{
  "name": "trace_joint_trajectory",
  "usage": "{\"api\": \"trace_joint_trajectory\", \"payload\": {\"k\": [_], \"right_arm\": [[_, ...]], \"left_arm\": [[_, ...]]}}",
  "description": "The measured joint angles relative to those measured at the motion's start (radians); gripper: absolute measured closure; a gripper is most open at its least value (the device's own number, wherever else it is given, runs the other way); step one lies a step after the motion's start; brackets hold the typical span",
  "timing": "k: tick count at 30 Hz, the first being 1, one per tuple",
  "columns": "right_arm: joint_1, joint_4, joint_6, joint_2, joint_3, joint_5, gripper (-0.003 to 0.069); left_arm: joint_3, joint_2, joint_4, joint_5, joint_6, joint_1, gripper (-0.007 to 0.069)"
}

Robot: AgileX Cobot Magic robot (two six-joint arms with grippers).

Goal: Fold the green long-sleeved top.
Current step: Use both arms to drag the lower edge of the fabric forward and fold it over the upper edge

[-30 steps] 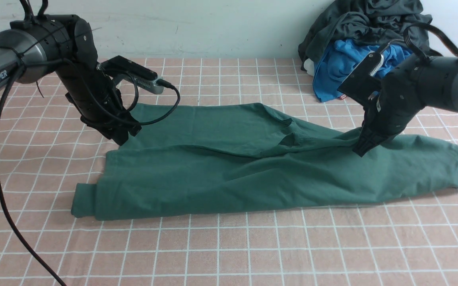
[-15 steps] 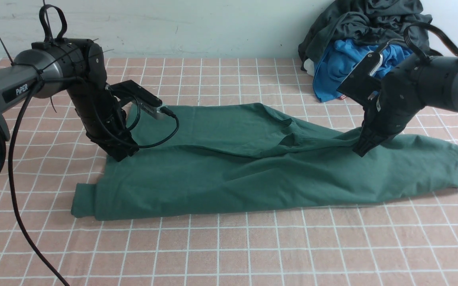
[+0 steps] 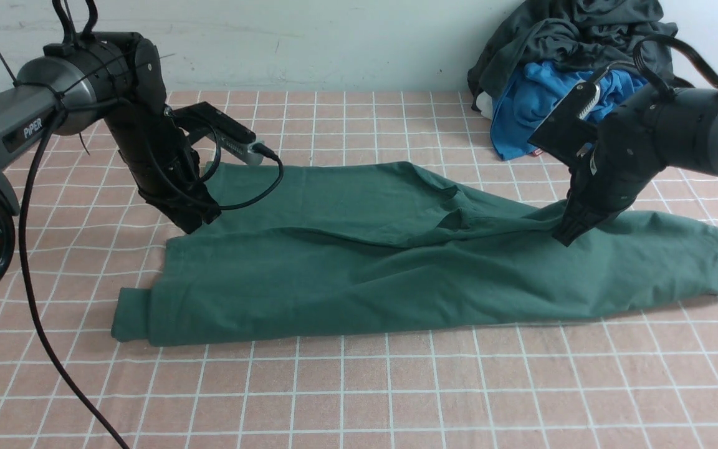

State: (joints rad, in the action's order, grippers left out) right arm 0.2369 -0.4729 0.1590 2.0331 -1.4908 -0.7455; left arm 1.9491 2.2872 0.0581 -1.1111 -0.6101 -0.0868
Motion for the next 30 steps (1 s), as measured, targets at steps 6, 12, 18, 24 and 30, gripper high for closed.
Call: {"api": "trace_joint_trajectory", "payload": {"k": [6,12,18,24,30], "right_arm": [[0.000,0.000,0.000,0.000,0.000,0.000,0.0662],[0.000,0.000,0.000,0.000,0.000,0.000,0.0662],[0.000,0.001,0.000,0.000,0.000,0.000,0.0662],[0.000,0.000,-0.001,0.000,0.000,-0.011,0.0662],[-0.014,0.000,-0.003,0.000,0.000,-0.035,0.0662]], "left_arm": [[0.002,0.041,-0.015,0.009,0.000,0.000,0.0224],[0.008,0.044,-0.023,0.004,0.000,-0.001,0.0316],[0.055,0.053,-0.029,-0.056,0.000,-0.002,0.0587],[0.181,0.056,-0.028,-0.113,0.018,-0.002,0.0618],[0.325,0.056,-0.025,-0.116,0.086,-0.002,0.0618]]}}
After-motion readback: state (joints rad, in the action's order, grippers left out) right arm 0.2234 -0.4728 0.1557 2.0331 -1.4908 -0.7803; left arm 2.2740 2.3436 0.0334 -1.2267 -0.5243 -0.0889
